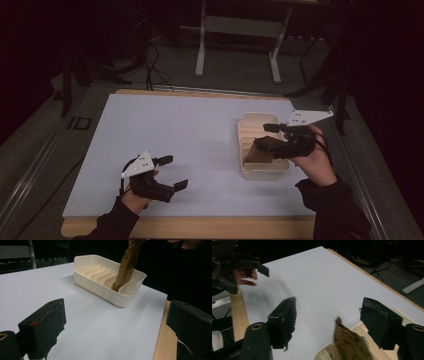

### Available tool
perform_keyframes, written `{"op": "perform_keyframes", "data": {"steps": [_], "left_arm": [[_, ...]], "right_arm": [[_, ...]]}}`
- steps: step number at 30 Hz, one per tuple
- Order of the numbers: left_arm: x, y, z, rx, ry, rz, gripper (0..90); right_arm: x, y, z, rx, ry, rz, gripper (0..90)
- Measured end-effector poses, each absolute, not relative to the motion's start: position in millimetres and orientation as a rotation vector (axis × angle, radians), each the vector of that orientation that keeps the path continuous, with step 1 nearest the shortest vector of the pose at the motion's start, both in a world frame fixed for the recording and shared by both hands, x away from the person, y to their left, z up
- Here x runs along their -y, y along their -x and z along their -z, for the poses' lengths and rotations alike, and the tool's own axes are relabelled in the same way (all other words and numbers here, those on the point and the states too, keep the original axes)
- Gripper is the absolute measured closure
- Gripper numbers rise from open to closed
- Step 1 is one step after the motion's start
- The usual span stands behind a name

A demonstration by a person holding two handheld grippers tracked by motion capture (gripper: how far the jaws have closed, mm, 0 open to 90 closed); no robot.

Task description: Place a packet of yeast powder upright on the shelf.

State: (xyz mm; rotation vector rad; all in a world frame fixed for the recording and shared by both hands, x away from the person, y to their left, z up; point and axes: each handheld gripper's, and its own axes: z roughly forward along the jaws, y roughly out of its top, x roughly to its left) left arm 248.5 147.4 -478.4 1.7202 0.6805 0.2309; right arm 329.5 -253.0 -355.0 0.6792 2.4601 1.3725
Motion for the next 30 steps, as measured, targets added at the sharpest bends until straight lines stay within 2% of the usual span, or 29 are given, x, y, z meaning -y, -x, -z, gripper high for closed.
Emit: {"op": "perform_keyframes", "data": {"steps": [1,3,10,19,21,30], "left_arm": [[-148,-248,478,-0.681,-1.722,-0.236,3.3],[-148,-248,478,-0.679,-1.723,-0.241,3.3],[-149,-248,479,-0.679,-1.726,-0.244,3.3],[-149,-247,478,-0.678,-1.725,-0.248,3.3],[-150,-247,478,-0.677,-1.724,-0.247,3.3],[-149,-246,478,-0.671,-1.728,-0.253,3.3]], "right_arm": [[251,-328,355,-2.457,-0.677,-1.374,27.5],[247,-324,356,-2.442,-0.677,-1.372,20.3],[234,-311,360,-2.445,-0.655,-1.41,10.2],[224,-294,374,-2.479,-0.627,-1.491,10.3],[221,-289,379,-2.471,-0.617,-1.504,12.8],[214,-269,406,-2.501,-0.596,-1.496,13.4]]}}
